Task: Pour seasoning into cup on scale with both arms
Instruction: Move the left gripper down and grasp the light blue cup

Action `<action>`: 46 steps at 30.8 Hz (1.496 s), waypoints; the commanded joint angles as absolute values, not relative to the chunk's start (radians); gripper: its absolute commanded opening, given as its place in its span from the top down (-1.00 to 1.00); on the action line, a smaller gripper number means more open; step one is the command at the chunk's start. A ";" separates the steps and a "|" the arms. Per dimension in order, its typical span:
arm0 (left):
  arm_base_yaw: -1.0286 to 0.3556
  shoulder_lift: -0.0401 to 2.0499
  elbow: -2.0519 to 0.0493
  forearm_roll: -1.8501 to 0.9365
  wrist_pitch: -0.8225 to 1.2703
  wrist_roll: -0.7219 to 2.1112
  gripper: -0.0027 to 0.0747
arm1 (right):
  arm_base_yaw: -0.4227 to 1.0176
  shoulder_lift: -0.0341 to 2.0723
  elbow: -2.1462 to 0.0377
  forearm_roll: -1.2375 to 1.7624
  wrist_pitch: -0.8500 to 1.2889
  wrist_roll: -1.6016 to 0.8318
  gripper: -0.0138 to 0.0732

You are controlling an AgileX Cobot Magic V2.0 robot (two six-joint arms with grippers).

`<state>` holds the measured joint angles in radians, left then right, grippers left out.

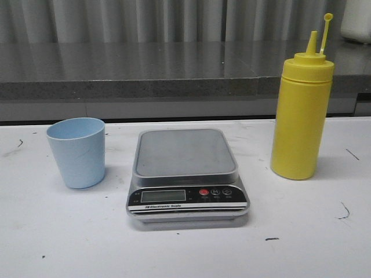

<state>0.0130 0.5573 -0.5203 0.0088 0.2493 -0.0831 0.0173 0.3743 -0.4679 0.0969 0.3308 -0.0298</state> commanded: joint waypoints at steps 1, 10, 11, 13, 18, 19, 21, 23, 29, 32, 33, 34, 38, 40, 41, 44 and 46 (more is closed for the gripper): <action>-0.033 0.689 -0.615 0.000 0.221 -0.092 -0.67 | 0.012 0.388 -0.503 0.097 0.259 -0.031 -0.67; -0.282 1.136 -0.910 0.036 0.486 -0.079 -0.67 | 0.012 0.388 -0.503 0.097 0.259 -0.031 -0.67; -0.304 1.183 -0.948 0.038 0.520 -0.079 -0.67 | 0.012 0.388 -0.503 0.097 0.259 -0.031 -0.67; -0.339 1.274 -1.021 0.038 0.580 -0.079 -0.67 | 0.012 0.388 -0.503 0.097 0.259 -0.031 -0.67; -0.376 1.452 -1.166 0.038 0.664 -0.079 -0.67 | 0.012 0.388 -0.503 0.097 0.262 -0.031 -0.67; -0.376 1.487 -1.189 0.038 0.677 -0.079 -0.67 | 0.012 0.388 -0.503 0.097 0.264 -0.031 -0.67; -0.376 1.553 -1.225 0.038 0.703 -0.079 -0.67 | 0.012 0.388 -0.503 0.097 0.267 -0.031 -0.67; -0.376 1.612 -1.260 0.038 0.727 -0.079 -0.67 | 0.012 0.388 -0.503 0.097 0.269 -0.031 -0.67; -0.376 1.739 -1.296 0.038 0.718 -0.079 -0.66 | 0.012 0.388 -0.503 0.097 0.269 -0.031 -0.67; -0.376 1.779 -1.296 0.038 0.712 -0.079 -0.57 | 0.012 0.388 -0.503 0.097 0.269 -0.031 -0.67; -0.376 1.789 -1.296 0.038 0.712 -0.079 -0.49 | 0.012 0.388 -0.503 0.097 0.269 -0.031 -0.67; -0.376 1.799 -1.296 0.038 0.712 -0.079 -0.37 | 0.012 0.388 -0.503 0.097 0.269 -0.031 -0.67; -0.376 1.808 -1.296 0.038 0.709 -0.079 0.09 | 0.012 0.388 -0.503 0.097 0.269 -0.031 -0.67; -0.376 1.808 -1.296 0.038 0.708 -0.079 0.33 | 0.012 0.388 -0.503 0.097 0.269 -0.031 -0.67; -0.376 1.808 -1.296 0.038 0.706 -0.079 0.46 | 0.012 0.388 -0.503 0.097 0.269 -0.031 -0.67; -0.376 1.808 -1.296 0.038 0.701 -0.079 0.84 | 0.012 0.388 -0.503 0.097 0.268 -0.031 -0.67; -0.376 1.808 -1.296 0.038 0.698 -0.079 0.98 | 0.012 0.388 -0.503 0.097 0.268 -0.031 -0.67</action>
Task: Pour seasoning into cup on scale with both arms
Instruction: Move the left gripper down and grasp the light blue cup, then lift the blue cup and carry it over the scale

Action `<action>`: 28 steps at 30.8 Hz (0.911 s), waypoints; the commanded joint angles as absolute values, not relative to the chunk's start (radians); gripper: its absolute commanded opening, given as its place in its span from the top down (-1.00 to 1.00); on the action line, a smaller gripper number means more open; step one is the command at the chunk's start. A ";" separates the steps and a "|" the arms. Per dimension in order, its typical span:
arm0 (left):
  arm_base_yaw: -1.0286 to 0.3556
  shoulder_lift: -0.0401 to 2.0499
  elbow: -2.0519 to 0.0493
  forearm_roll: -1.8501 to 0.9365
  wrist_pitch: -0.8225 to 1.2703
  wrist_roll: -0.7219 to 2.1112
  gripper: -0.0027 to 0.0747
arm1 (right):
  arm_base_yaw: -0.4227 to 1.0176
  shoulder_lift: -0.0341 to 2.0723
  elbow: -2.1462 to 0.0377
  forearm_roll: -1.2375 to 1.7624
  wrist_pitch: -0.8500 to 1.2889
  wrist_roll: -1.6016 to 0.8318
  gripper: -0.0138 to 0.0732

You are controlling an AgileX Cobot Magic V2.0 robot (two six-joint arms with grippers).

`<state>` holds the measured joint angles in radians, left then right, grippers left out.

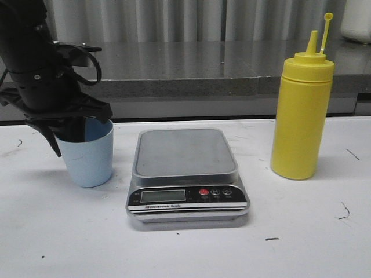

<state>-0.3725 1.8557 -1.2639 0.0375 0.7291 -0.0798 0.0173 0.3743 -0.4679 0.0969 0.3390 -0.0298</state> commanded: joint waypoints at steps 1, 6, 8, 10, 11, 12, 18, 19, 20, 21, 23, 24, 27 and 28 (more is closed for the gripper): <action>-0.376 1.806 -1.296 0.038 0.697 -0.079 0.98 | 0.012 0.388 -0.503 0.097 0.268 -0.031 -0.67; -0.376 1.769 -1.329 0.025 0.697 -0.079 0.98 | 0.012 0.388 -0.503 0.097 0.269 -0.031 -0.67; -0.376 1.749 -1.358 0.000 0.703 -0.079 0.98 | 0.012 0.388 -0.503 0.097 0.269 -0.031 -0.67; -0.376 1.735 -1.396 -0.051 0.718 -0.079 0.98 | 0.012 0.388 -0.503 0.097 0.269 -0.031 -0.67; -0.378 1.734 -1.424 -0.085 0.738 -0.076 0.98 | 0.012 0.388 -0.503 0.097 0.269 -0.031 -0.67; -0.386 1.738 -1.455 -0.115 0.766 -0.056 0.98 | 0.012 0.388 -0.503 0.097 0.269 -0.031 -0.67; -0.489 1.826 -1.629 -0.147 0.897 -0.010 0.98 | 0.012 0.388 -0.503 0.097 0.270 -0.031 -0.67; -0.508 1.848 -1.659 -0.147 0.913 -0.010 0.98 | 0.012 0.388 -0.503 0.097 0.270 -0.031 -0.67; -0.524 1.872 -1.689 -0.147 0.932 -0.010 0.98 | 0.012 0.388 -0.503 0.097 0.271 -0.031 -0.67; -0.539 1.896 -1.717 -0.147 0.958 -0.010 0.98 | 0.012 0.388 -0.503 0.097 0.272 -0.031 -0.67; -0.563 1.939 -1.767 -0.147 1.011 -0.010 0.98 | 0.012 0.388 -0.503 0.097 0.277 -0.031 -0.67; -0.570 1.958 -1.788 -0.147 1.032 -0.010 0.98 | 0.012 0.388 -0.503 0.097 0.279 -0.031 -0.67; -0.582 1.995 -1.819 -0.142 1.052 -0.010 0.98 | 0.012 0.388 -0.503 0.097 0.284 -0.031 -0.67; -0.584 1.999 -1.819 -0.136 1.052 -0.010 0.98 | 0.012 0.388 -0.503 0.097 0.287 -0.031 -0.67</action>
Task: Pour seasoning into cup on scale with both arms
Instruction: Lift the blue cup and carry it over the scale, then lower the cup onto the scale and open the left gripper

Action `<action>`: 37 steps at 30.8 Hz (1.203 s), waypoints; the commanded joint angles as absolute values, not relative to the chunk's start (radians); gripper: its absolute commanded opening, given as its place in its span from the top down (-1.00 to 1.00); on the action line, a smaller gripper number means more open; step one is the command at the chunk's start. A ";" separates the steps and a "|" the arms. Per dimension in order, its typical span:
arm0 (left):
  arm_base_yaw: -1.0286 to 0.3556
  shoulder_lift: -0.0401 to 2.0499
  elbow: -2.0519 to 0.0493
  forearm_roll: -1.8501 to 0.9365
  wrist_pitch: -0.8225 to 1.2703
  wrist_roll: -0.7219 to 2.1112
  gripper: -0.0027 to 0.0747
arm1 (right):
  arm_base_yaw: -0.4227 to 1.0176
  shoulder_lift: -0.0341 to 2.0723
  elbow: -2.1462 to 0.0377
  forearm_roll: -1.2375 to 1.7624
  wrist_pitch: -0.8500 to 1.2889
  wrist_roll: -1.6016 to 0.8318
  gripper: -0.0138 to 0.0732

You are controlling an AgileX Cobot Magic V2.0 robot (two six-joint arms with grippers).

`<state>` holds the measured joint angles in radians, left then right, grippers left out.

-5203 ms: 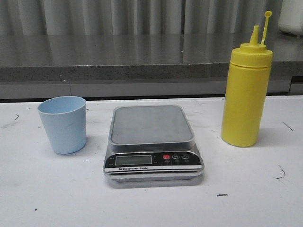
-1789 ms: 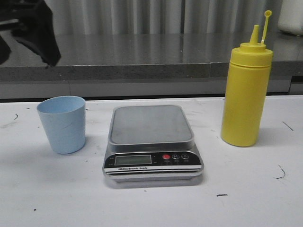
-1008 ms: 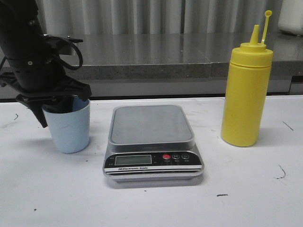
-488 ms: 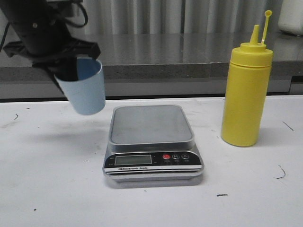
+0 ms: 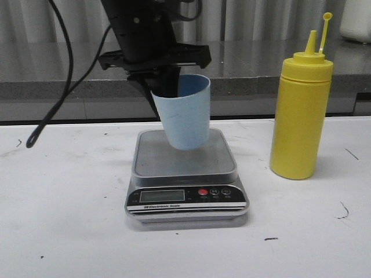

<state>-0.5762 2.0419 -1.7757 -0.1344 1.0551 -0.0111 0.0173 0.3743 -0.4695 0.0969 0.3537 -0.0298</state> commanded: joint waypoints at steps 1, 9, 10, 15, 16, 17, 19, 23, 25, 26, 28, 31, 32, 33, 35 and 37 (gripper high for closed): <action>-0.584 2.000 -1.822 -0.130 1.055 -0.010 0.98 | 0.012 0.388 -0.503 0.097 0.290 -0.031 -0.67; -0.584 2.000 -1.826 -0.091 1.061 -0.015 0.97 | 0.012 0.388 -0.503 0.097 0.290 -0.031 -0.67; -0.584 2.000 -1.826 -0.091 1.052 -0.015 0.93 | 0.012 0.388 -0.503 0.097 0.290 -0.031 -0.67; -0.584 2.000 -1.826 -0.090 1.007 -0.015 0.48 | 0.012 0.388 -0.503 0.097 0.290 -0.031 -0.67; -0.584 2.000 -1.826 -0.090 1.012 -0.015 0.41 | 0.012 0.388 -0.503 0.097 0.290 -0.031 -0.67; -0.584 2.000 -1.826 -0.090 1.022 -0.015 0.32 | 0.012 0.388 -0.503 0.097 0.290 -0.031 -0.67; -0.584 2.000 -1.826 -0.090 1.035 -0.015 0.17 | 0.012 0.388 -0.503 0.097 0.290 -0.031 -0.67; -0.582 1.991 -1.858 -0.059 1.091 -0.016 -0.06 | 0.012 0.388 -0.503 0.097 0.290 -0.031 -0.67; -0.582 1.989 -1.911 -0.059 1.165 -0.016 -0.07 | 0.012 0.388 -0.503 0.097 0.290 -0.031 -0.67; -0.582 1.989 -1.938 -0.059 1.208 -0.009 -0.07 | 0.012 0.388 -0.503 0.097 0.290 -0.031 -0.67; -0.582 1.989 -1.975 -0.059 1.267 -0.007 -0.07 | 0.012 0.388 -0.503 0.097 0.290 -0.031 -0.67; -0.582 1.967 -1.982 -0.048 1.267 -0.007 -0.04 | 0.012 0.388 -0.503 0.097 0.290 -0.031 -0.67; -0.582 1.955 -1.982 -0.046 1.267 -0.007 0.02 | 0.012 0.388 -0.503 0.097 0.290 -0.031 -0.67; -0.582 1.950 -1.982 -0.046 1.267 -0.007 0.09 | 0.012 0.388 -0.503 0.097 0.290 -0.031 -0.67; -0.582 1.932 -1.974 -0.046 1.267 -0.007 0.26 | 0.012 0.388 -0.503 0.097 0.290 -0.031 -0.67; -0.582 1.908 -1.957 -0.042 1.267 -0.007 0.45 | 0.012 0.388 -0.503 0.097 0.290 -0.031 -0.67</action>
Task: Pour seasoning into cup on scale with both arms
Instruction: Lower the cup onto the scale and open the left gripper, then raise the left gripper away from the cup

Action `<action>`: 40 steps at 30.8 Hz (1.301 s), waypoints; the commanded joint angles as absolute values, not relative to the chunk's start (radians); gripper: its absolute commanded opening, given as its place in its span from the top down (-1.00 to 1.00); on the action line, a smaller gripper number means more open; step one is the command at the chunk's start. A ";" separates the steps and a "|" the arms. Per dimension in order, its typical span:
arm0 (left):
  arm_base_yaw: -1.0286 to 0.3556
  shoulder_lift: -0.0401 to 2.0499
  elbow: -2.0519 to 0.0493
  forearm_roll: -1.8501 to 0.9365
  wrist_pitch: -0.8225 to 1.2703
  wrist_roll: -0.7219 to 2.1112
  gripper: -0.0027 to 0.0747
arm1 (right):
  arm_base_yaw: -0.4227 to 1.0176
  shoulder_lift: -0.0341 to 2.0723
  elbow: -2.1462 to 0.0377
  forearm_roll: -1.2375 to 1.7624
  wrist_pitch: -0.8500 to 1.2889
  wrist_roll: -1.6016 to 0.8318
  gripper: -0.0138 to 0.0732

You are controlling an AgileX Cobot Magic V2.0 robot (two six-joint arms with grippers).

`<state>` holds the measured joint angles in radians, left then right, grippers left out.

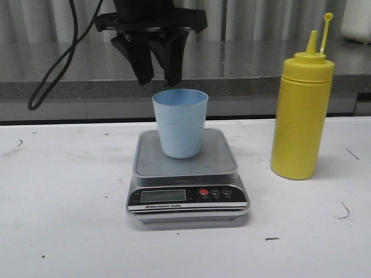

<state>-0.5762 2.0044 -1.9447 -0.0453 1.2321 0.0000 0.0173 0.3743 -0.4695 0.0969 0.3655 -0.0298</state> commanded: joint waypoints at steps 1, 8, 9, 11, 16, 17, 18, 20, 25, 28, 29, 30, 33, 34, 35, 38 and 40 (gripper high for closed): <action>-0.582 1.893 -1.945 -0.037 1.267 -0.007 0.57 | 0.012 0.388 -0.503 0.097 0.290 -0.031 -0.67; -0.566 1.737 -1.821 0.054 1.238 -0.007 0.98 | 0.012 0.388 -0.503 0.097 0.290 -0.031 -0.67; -0.553 1.699 -1.789 0.054 1.213 -0.007 0.98 | 0.013 0.388 -0.503 0.097 0.290 -0.031 -0.67; -0.522 1.619 -1.713 0.054 1.158 -0.013 0.98 | 0.015 0.388 -0.503 0.097 0.290 -0.031 -0.67; -0.397 1.422 -1.492 0.054 1.014 -0.050 0.98 | 0.028 0.388 -0.503 0.097 0.290 -0.031 -0.67; -0.366 1.376 -1.433 0.054 0.974 -0.062 0.98 | 0.029 0.388 -0.503 0.097 0.290 -0.031 -0.67; -0.335 1.329 -1.371 0.052 0.933 -0.069 0.98 | 0.030 0.388 -0.503 0.097 0.290 -0.031 -0.67; -0.283 1.244 -1.259 0.035 0.860 -0.069 0.98 | 0.030 0.388 -0.503 0.097 0.289 -0.031 -0.67; -0.203 1.034 -0.996 0.000 0.678 -0.069 0.98 | 0.030 0.388 -0.503 0.097 0.282 -0.031 -0.67; -0.189 0.922 -0.874 0.000 0.582 -0.069 0.98 | 0.030 0.388 -0.503 0.097 0.277 -0.031 -0.67; -0.186 0.886 -0.839 0.000 0.556 -0.069 0.98 | 0.030 0.388 -0.503 0.097 0.275 -0.031 -0.67; -0.186 0.840 -0.794 0.000 0.526 -0.069 0.98 | 0.030 0.388 -0.503 0.097 0.275 -0.031 -0.67; -0.186 0.721 -0.694 0.000 0.474 -0.069 0.98 | 0.030 0.388 -0.503 0.097 0.274 -0.031 -0.67; -0.186 0.674 -0.659 0.000 0.466 -0.069 0.98 | 0.030 0.388 -0.503 0.097 0.274 -0.031 -0.67; -0.186 0.637 -0.635 0.000 0.460 -0.069 0.98 | 0.030 0.388 -0.503 0.097 0.274 -0.031 -0.67; -0.186 0.505 -0.557 0.000 0.455 -0.069 0.98 | 0.030 0.388 -0.503 0.097 0.274 -0.031 -0.67; -0.186 0.424 -0.517 0.000 0.455 -0.069 0.98 | 0.030 0.388 -0.503 0.097 0.274 -0.031 -0.67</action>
<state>-0.1889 0.5313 -0.5515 0.0088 0.5435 -0.0560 0.0286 0.3743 -0.4695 0.0969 0.3618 -0.0298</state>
